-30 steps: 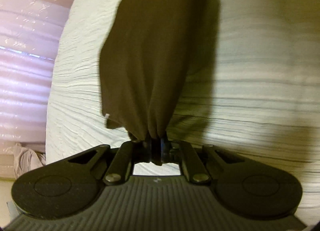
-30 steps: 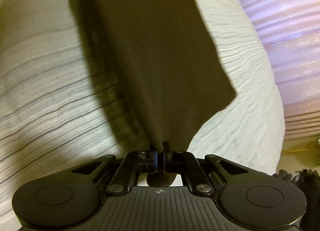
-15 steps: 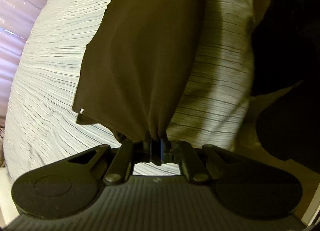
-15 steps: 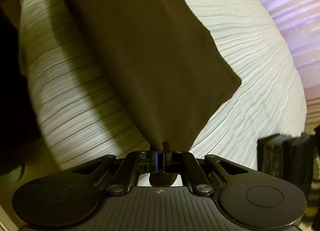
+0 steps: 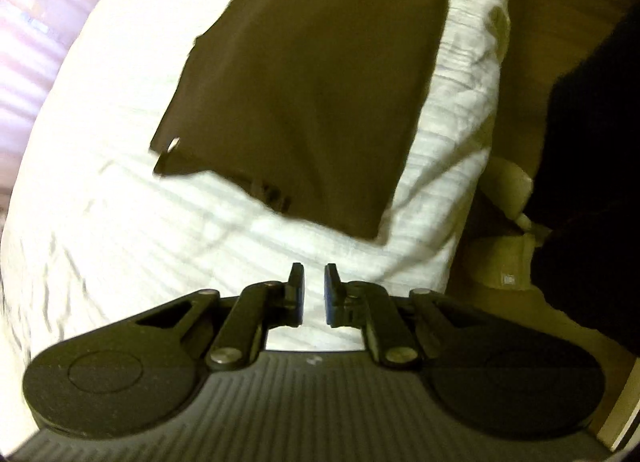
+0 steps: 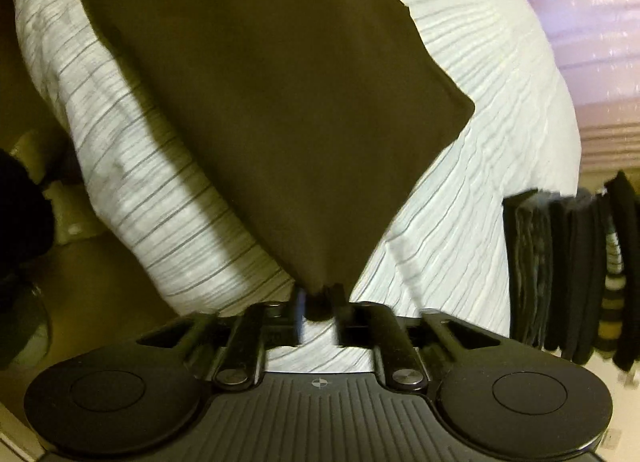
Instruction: Fold clothes
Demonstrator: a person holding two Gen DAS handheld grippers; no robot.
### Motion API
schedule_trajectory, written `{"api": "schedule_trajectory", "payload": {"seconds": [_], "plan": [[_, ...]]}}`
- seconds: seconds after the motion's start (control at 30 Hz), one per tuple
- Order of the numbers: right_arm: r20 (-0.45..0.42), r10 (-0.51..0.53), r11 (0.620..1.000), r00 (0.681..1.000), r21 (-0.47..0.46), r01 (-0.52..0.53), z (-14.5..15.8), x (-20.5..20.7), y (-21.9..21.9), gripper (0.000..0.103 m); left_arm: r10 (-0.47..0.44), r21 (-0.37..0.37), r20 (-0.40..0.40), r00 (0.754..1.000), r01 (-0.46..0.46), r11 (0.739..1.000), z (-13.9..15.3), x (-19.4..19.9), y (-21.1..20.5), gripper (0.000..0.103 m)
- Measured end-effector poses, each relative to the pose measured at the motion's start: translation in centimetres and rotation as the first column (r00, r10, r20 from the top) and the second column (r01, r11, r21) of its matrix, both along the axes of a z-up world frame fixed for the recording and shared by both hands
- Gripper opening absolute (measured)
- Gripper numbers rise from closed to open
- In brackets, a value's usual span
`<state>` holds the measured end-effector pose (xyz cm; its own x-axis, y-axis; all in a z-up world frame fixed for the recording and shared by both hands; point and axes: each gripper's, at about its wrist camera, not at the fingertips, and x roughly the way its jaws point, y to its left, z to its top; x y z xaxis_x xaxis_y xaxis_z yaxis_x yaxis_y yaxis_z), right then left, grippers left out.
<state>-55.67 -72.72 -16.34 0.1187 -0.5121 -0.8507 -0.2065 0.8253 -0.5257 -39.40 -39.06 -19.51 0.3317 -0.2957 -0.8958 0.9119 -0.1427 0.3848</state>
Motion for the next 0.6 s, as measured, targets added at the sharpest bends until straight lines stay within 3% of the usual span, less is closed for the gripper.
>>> {"api": "schedule_trajectory", "payload": {"seconds": [0.03,0.2,0.33,0.4,0.53,0.6], "plan": [[0.016,-0.013,1.000,1.000,0.009,0.013,0.3,0.1,0.3,0.059,0.026,-0.002,-0.006,1.000,-0.026,1.000,0.1,0.1,0.0,0.009],[0.119,-0.112,0.986,0.986,0.135,0.096,1.1,1.3,1.0,0.061,0.093,-0.035,-0.035,0.995,-0.095,0.995,0.0,0.4,-2.6,0.012],[0.225,-0.210,0.948,0.952,0.285,0.142,1.3,3.0,0.4,0.061,0.077,-0.055,-0.045,0.996,-0.079,0.995,-1.1,0.6,-6.5,0.012],[0.258,-0.298,0.913,0.919,0.359,0.196,1.1,3.6,-1.1,0.061,0.053,-0.047,-0.037,0.998,-0.055,0.997,-1.8,0.9,-8.4,0.013],[0.251,-0.520,0.786,0.817,0.515,0.342,-0.5,3.1,-6.7,0.060,0.019,-0.007,-0.008,1.000,-0.019,1.000,-2.7,1.7,-10.3,0.015],[0.229,-0.583,0.750,0.780,0.521,0.408,-1.0,1.8,-9.1,0.060,0.004,0.015,0.007,1.000,-0.004,1.000,-3.0,2.2,-11.0,0.016]]}}
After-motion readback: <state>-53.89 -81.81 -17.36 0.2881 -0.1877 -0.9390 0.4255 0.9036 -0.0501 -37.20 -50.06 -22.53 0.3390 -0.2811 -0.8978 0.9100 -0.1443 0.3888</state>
